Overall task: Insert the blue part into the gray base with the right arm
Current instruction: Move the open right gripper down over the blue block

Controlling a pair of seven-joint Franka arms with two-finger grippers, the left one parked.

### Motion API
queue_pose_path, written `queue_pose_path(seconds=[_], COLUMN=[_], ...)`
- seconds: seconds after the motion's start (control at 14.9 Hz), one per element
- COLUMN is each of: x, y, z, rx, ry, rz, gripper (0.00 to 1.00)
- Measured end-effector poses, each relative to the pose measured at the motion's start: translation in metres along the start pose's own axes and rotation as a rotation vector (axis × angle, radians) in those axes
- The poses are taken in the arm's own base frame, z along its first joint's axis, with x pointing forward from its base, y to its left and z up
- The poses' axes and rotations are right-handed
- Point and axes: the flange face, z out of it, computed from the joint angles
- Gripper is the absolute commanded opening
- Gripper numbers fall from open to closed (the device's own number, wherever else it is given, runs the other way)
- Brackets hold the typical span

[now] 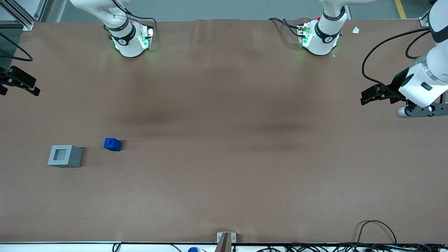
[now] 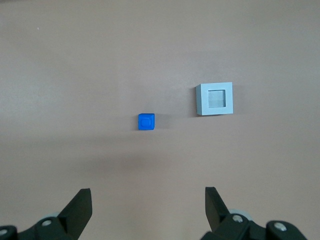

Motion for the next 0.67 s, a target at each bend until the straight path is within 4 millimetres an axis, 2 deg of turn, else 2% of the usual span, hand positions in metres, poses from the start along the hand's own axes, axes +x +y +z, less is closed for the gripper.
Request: queue_pose_path(seconds=[0.4, 0.54, 0.67], x=[0.003, 0.011, 0.024], y=[-0.001, -0.001, -0.003], z=[0.008, 0.027, 0.062], rx=[0.003, -0.001, -0.004], ry=[-0.017, -0.050, -0.094], rz=[0.001, 0.003, 0.004], gripper=[1.00, 1.00, 1.00])
